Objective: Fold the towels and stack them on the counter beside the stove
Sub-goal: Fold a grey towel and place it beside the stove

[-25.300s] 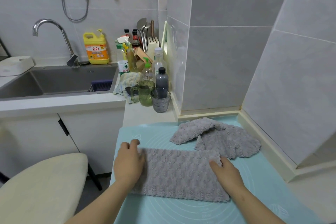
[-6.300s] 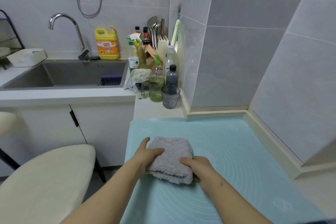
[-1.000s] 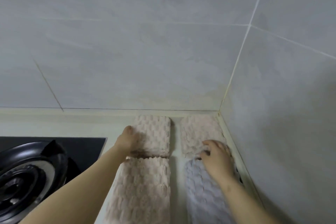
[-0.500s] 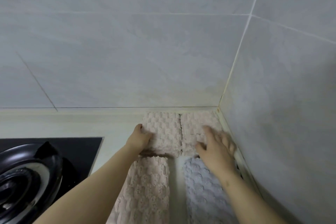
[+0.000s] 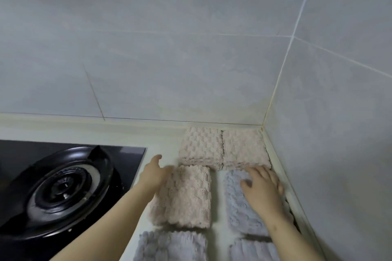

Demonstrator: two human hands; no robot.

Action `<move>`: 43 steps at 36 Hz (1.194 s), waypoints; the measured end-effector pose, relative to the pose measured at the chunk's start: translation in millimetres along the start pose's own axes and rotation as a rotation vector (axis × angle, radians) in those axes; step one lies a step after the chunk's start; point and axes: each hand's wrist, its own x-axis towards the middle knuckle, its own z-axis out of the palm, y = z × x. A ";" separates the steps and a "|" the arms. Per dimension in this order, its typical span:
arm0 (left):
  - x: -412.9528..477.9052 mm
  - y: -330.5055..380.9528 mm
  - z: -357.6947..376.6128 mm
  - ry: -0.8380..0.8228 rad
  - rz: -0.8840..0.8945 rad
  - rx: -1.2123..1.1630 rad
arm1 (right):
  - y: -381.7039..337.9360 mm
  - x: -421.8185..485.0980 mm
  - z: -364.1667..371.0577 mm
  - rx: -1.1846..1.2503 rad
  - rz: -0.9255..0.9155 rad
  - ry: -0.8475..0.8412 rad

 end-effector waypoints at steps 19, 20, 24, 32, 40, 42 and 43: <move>-36.9 -9.6 19.2 -0.128 -0.155 -0.026 | 17.3 -42.7 -0.5 -0.030 0.010 -0.095; -36.4 -7.4 20.9 -0.131 -0.155 -0.026 | 18.6 -42.0 0.4 -0.031 0.011 -0.096; -31.3 2.1 31.4 -0.140 -0.128 -0.038 | 21.9 -39.0 3.1 -0.038 0.011 -0.105; -28.6 13.7 48.6 -0.201 -0.041 -0.043 | 24.8 -32.6 5.2 -0.043 0.008 -0.109; -24.8 6.9 43.4 -0.267 -0.026 0.001 | 27.8 -31.9 10.5 -0.066 -0.017 -0.132; -28.7 8.6 39.2 -0.275 -0.054 -0.007 | 29.3 -33.0 9.1 -0.065 -0.028 -0.152; -31.1 9.4 37.1 -0.278 -0.063 -0.004 | 29.8 -34.0 7.9 -0.058 -0.032 -0.156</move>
